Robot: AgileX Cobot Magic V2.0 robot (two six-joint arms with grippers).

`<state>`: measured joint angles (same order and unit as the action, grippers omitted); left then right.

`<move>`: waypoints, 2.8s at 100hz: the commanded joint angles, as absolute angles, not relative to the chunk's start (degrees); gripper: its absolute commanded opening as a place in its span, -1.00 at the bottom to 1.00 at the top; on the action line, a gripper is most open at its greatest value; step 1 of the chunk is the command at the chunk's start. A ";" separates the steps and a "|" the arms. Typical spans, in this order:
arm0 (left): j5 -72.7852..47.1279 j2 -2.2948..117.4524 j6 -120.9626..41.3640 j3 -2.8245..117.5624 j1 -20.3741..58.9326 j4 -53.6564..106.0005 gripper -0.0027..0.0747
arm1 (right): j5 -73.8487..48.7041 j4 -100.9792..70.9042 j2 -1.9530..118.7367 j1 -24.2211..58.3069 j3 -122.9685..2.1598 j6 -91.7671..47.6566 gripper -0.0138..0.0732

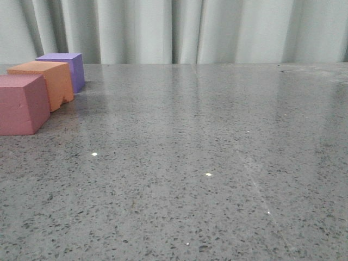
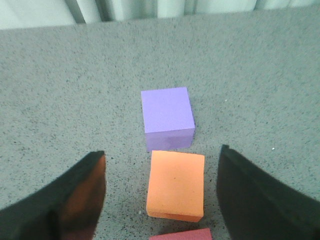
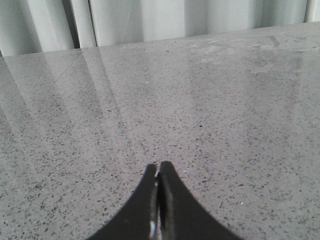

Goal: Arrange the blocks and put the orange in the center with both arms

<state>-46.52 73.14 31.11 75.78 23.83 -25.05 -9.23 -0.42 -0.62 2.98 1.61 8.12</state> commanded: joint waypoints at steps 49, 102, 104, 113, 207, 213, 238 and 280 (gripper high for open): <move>-41.33 44.03 31.93 53.63 23.57 -26.36 -0.96 | -4.30 -0.37 -1.84 2.49 0.80 7.68 -0.84; -45.22 30.27 31.93 45.10 23.57 -26.04 -0.96 | -4.30 -0.37 -1.84 2.49 0.80 7.68 -0.84; -45.22 30.27 31.93 45.10 23.57 -26.04 -0.96 | -4.30 -0.37 -1.84 2.49 0.80 7.68 -0.84; -45.22 30.27 31.93 45.10 23.57 -26.69 -0.96 | -4.30 -0.37 -1.84 2.49 0.80 7.68 -0.84; 0.00 6.01 7.72 4.27 2.71 -9.12 -0.96 | -4.30 -0.37 -1.84 2.49 0.80 7.68 -0.84; 0.00 3.32 7.72 2.04 2.32 -8.97 -0.96 | -4.30 -0.37 -1.84 2.49 0.80 7.68 -0.84; 0.80 -2.06 7.72 -2.86 2.32 -7.94 -0.96 | -4.29 -0.37 -1.84 2.49 0.80 7.68 -0.84; 1.82 -2.15 7.72 -2.86 2.32 -7.93 -0.96 | -4.36 -0.37 -1.84 2.49 0.80 7.68 -0.84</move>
<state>-3.03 -0.19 7.59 0.30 2.54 -8.37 -9.12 -0.42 -0.62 2.98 1.61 8.12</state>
